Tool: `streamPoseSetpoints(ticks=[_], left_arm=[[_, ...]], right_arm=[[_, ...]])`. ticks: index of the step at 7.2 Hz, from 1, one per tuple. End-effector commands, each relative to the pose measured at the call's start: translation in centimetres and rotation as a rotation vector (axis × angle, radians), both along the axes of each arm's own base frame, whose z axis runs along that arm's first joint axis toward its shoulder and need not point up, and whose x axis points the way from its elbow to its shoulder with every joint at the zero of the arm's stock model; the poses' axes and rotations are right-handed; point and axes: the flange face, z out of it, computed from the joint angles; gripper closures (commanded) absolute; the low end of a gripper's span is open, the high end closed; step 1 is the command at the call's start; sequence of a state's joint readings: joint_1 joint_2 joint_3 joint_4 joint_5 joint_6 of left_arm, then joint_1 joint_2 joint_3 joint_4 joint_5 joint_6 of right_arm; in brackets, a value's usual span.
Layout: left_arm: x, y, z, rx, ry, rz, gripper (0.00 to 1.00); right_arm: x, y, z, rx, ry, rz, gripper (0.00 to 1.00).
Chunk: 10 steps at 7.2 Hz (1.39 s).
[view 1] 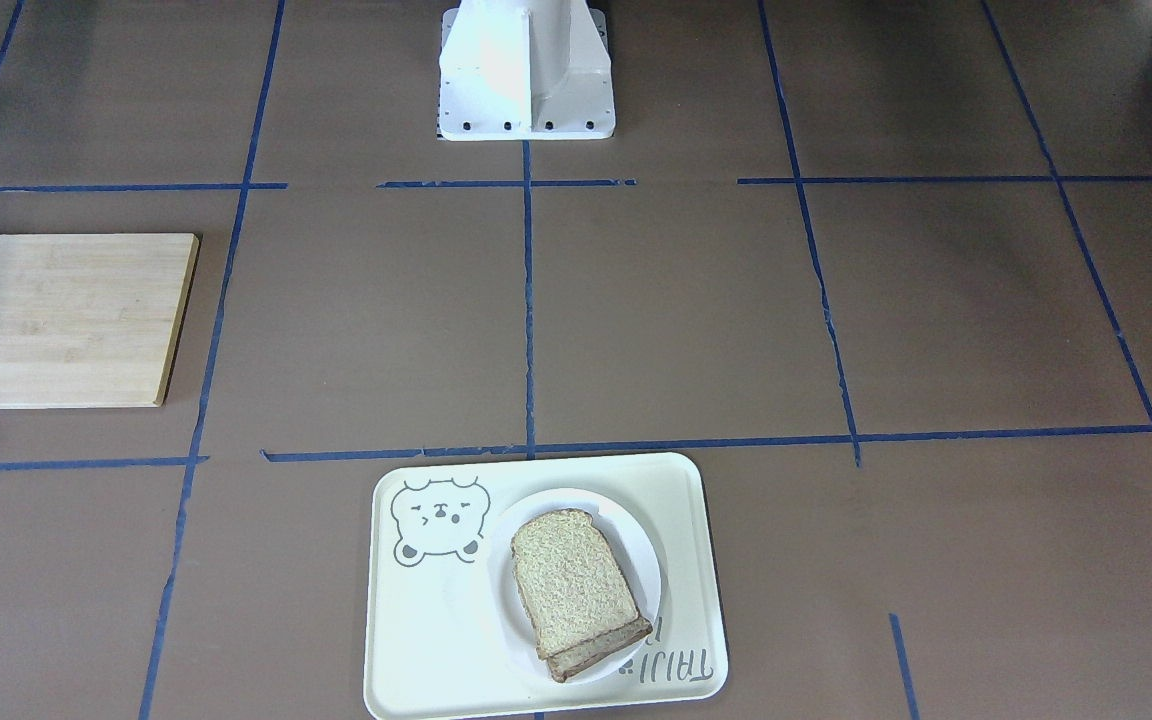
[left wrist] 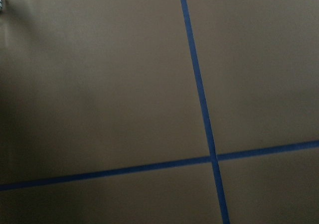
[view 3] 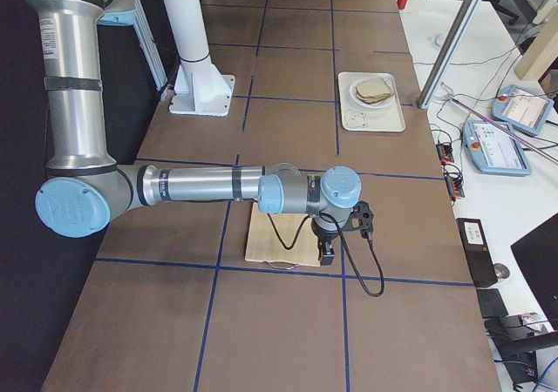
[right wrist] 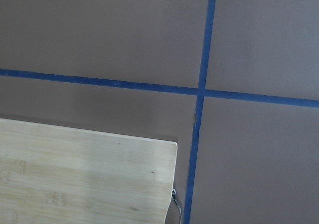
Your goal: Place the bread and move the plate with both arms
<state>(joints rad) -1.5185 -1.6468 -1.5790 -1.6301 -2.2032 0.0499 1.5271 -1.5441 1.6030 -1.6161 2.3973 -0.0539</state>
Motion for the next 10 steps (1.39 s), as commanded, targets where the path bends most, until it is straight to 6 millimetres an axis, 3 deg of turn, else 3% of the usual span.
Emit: streamPoseSetpoints(ticks=[1,2,3,4,6,8,10], left_arm=[[-2.2,3.5,1.9,-0.122,0.093,0.068,0.0],[-2.0,6.2,4.0,-0.148,0.155,0.074,0.0],[-2.0,6.9,4.6,-0.156,0.166,0.068,0.0],[-2.0,7.1,4.9,-0.167,0.167,0.061,0.0],[-2.0,7.3,4.8,-0.167,0.167,0.059,0.0],[-2.0,7.2,4.2,-0.161,0.166,0.053,0.0],[-2.0,7.2,3.4,-0.147,0.166,0.053,0.0]], right_arm=[[0.7,0.2,1.2,-0.025,-0.006,0.009,0.0],[1.0,0.3,1.4,-0.033,-0.005,0.016,0.0],[2.1,0.6,2.0,-0.047,-0.008,0.037,0.0],[3.9,1.4,3.9,-0.082,-0.042,0.074,0.0],[4.3,2.6,5.6,-0.113,-0.05,0.086,0.0],[5.2,5.1,7.3,-0.143,-0.044,0.106,0.0],[6.6,5.3,4.7,-0.096,0.049,0.126,0.0]])
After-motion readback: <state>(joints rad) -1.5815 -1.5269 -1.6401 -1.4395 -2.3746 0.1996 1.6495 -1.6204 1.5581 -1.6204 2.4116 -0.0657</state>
